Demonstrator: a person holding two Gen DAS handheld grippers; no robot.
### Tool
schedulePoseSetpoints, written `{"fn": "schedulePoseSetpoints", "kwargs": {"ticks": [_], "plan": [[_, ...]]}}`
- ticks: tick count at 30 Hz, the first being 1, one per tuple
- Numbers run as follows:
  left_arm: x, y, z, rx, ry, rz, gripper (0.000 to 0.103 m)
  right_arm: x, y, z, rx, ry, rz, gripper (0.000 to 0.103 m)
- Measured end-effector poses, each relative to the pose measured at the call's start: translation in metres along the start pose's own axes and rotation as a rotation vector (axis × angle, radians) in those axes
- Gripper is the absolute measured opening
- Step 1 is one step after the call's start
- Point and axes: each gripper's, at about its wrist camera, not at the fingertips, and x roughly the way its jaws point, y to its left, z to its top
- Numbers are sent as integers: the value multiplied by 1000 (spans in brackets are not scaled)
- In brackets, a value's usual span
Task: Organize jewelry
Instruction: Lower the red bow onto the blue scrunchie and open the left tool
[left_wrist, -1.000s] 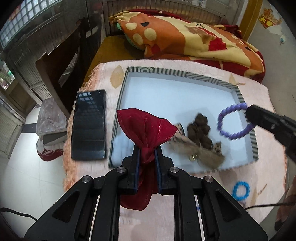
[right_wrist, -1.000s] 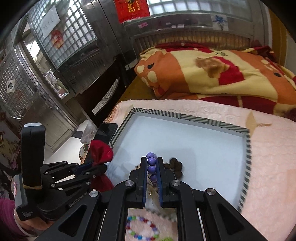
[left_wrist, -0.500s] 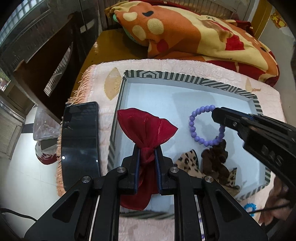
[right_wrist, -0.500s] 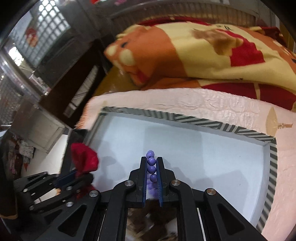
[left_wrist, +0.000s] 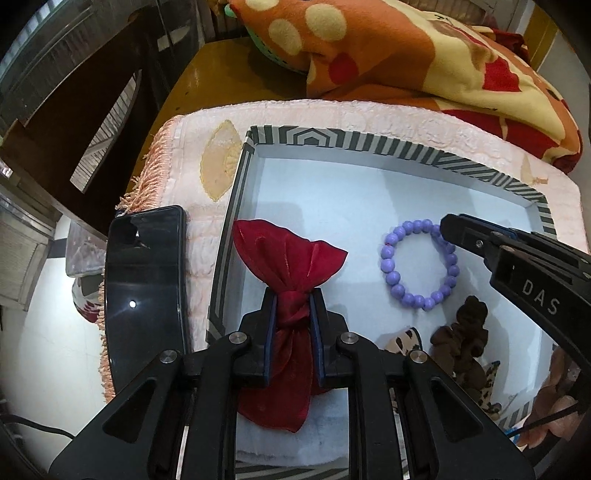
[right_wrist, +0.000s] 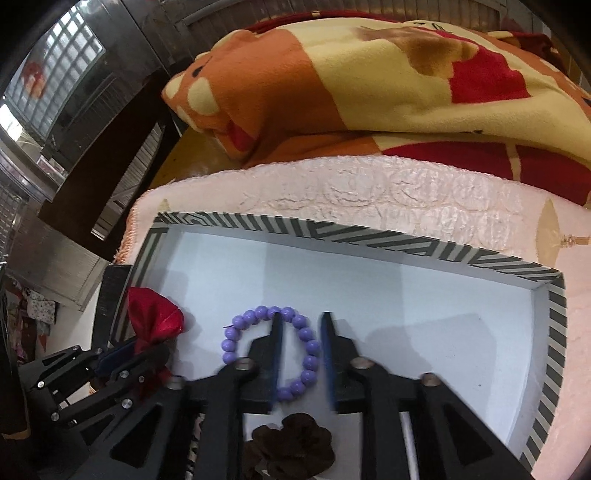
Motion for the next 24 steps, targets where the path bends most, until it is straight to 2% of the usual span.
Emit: {"fn": "schedulePoseSetpoints", "kwargs": {"ticks": [3,6,8,11,16,24], "plan": [[1,0,0,-1,-2,4,17,-8,0,-4,0,-18,2,34],[0,-1,-1,1,-3,8,30,-19,-2,-7,17,-28,8,34],[-4,0,-2,-10,-7,-2,45,-29,-3,-10,31,-35,13,34],[-13,-2,-5,-7,-25,-8,54,-41,-1,-13,42,-49,10,39],[-37,-6,-16,24,-65,-9,55,-73,0,-32,50,-90,-2,41],[-68,-10,-45,4,-94,2,55,-106,-5,-72,84,-139,-68,42]]}}
